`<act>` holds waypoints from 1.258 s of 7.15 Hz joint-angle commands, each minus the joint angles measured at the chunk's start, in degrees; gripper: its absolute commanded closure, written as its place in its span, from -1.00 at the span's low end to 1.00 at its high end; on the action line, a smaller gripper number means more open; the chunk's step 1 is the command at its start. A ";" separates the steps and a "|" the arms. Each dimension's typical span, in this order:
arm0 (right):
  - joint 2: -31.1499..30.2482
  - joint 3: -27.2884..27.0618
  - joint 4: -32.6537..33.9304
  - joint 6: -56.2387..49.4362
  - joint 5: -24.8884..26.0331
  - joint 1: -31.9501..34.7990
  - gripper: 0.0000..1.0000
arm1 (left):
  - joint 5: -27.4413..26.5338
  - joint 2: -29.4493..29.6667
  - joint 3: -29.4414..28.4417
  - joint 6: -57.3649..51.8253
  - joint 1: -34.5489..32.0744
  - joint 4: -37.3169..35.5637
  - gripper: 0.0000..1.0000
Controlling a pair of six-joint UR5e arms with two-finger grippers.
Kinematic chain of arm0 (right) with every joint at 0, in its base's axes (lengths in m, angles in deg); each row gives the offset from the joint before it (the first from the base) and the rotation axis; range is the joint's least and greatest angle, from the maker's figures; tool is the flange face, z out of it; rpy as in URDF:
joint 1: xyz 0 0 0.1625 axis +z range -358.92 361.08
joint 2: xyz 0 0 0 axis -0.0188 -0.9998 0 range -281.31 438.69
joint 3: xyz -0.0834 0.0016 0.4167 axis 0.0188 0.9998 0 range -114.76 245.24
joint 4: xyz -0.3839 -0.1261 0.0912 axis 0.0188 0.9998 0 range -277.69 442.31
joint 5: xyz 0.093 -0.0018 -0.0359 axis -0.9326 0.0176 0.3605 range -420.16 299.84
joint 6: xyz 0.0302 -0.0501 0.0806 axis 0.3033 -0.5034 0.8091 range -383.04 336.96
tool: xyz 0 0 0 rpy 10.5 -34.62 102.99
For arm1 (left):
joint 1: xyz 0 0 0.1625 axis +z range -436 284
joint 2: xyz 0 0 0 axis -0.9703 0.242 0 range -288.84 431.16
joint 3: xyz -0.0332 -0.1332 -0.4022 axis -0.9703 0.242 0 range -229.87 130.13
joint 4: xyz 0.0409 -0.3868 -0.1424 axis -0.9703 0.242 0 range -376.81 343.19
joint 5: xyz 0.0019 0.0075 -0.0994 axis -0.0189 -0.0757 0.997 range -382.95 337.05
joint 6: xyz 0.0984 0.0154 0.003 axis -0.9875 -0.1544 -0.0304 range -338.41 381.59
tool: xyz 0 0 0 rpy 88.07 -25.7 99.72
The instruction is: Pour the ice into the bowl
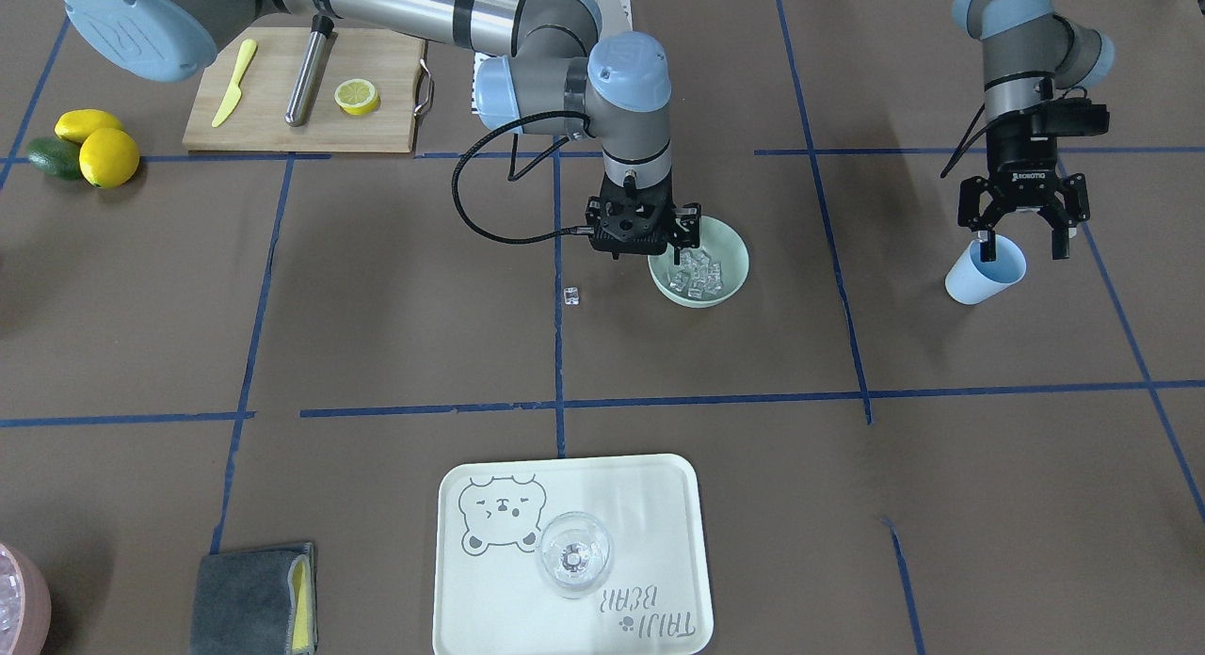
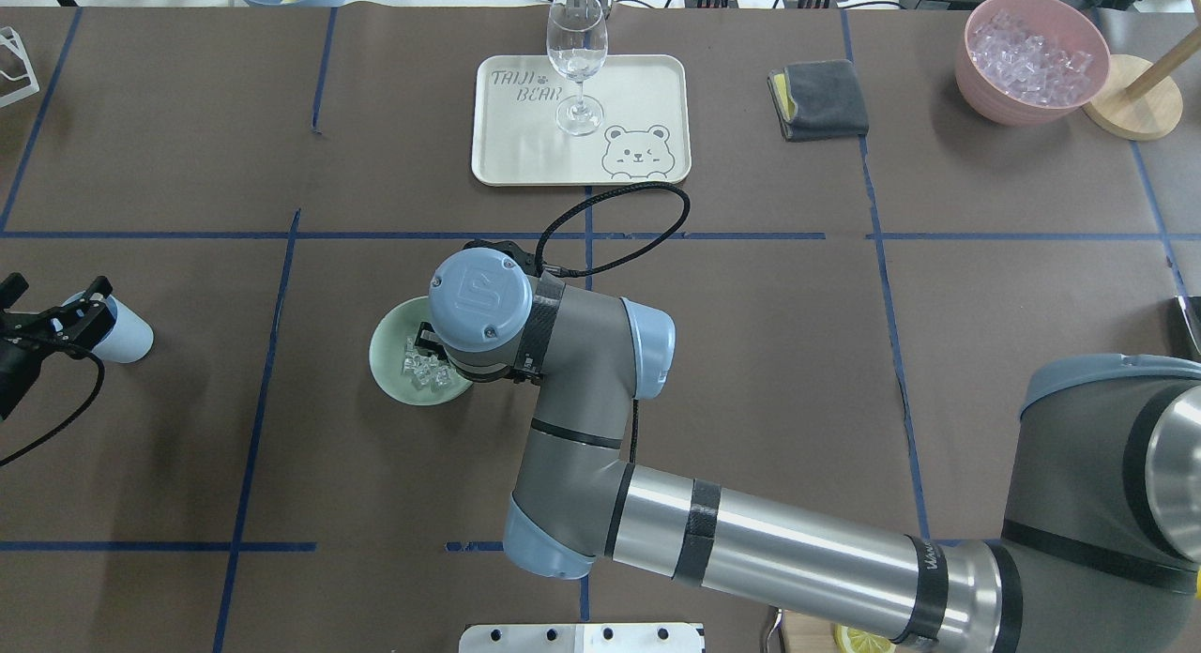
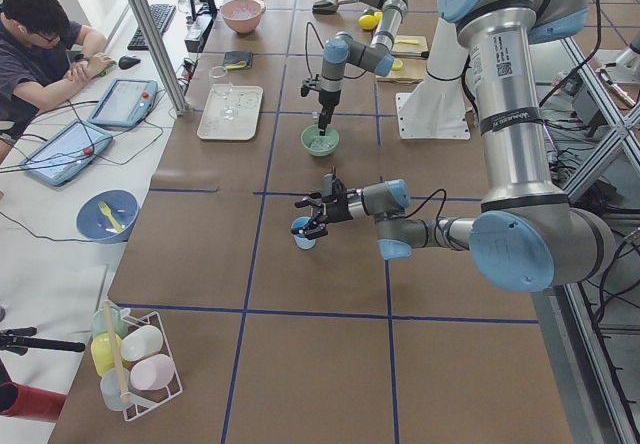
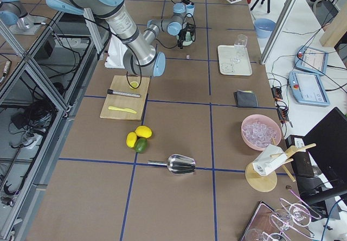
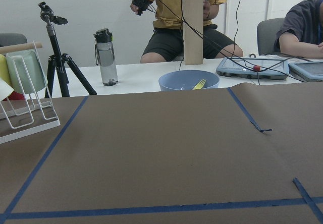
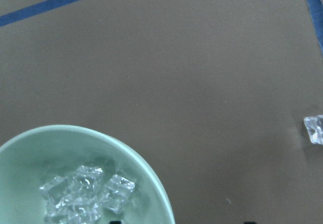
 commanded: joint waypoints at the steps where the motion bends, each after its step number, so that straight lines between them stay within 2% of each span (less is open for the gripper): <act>1: 0.07 0.26 -0.01 -3.14 0.29 -0.25 1.00 | 3.08 0.00 0.49 -2.67 -2.96 0.00 -1.00; 4: 0.95 0.08 -0.01 -3.25 0.12 -0.25 1.00 | 11.07 0.00 2.16 -9.42 -9.80 0.00 -1.00; 5: 1.30 -0.27 -1.14 -3.34 0.03 -0.17 1.00 | 16.67 -0.08 2.77 -12.24 -13.83 -0.09 -1.00; 6: 1.22 -1.40 -3.50 -3.34 -0.40 0.18 1.00 | 24.90 0.00 3.47 -17.40 -20.40 -0.61 -1.00; 7: 1.04 -3.76 -3.00 -3.34 -0.76 0.71 1.00 | 34.90 0.00 3.30 -22.33 -27.77 -1.05 -1.00; 8: 0.00 -7.18 -1.86 -3.34 -0.85 1.23 1.00 | 45.71 0.35 2.95 -28.64 -35.85 -4.62 -1.00; 9: -2.89 -14.52 3.46 -3.60 -1.72 2.37 1.00 | 49.82 0.79 3.12 -36.45 -40.20 -9.09 -1.00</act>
